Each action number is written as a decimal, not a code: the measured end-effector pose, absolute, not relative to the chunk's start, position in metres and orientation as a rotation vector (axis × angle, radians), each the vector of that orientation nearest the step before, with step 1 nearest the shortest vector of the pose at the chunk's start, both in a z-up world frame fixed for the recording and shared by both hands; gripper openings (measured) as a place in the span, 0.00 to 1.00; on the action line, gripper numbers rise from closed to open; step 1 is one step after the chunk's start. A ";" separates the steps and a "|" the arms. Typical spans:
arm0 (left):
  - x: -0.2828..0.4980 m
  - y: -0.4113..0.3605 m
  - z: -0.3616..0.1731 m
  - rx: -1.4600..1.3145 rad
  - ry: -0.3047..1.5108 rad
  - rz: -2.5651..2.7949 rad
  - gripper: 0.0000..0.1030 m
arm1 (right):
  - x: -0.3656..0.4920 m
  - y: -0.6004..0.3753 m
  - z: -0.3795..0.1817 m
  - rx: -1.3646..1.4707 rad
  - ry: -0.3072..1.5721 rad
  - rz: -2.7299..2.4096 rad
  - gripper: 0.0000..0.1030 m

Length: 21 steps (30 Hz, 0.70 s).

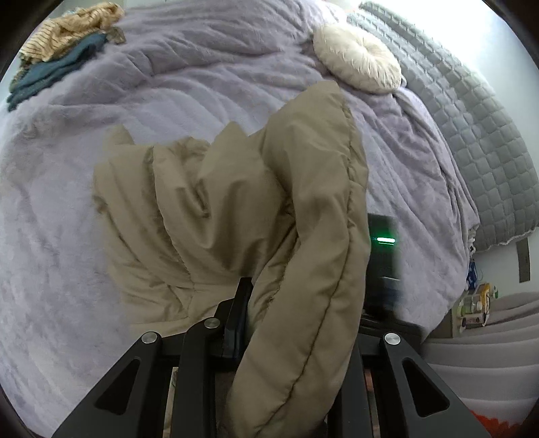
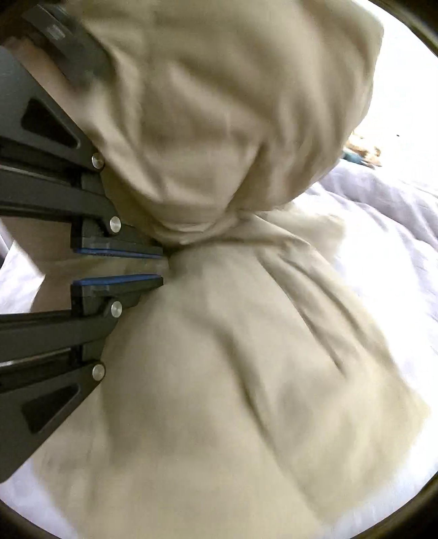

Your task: Fold large clothes

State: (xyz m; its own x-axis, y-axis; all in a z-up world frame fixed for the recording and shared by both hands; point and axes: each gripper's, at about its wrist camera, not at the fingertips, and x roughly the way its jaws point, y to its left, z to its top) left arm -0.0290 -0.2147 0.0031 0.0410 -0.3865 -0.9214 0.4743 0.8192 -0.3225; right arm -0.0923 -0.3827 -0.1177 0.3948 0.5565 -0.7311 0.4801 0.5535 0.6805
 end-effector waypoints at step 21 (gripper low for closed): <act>-0.009 -0.323 -0.100 -0.171 1.689 -1.068 0.79 | -0.216 -0.424 -0.053 0.993 1.107 -0.031 0.74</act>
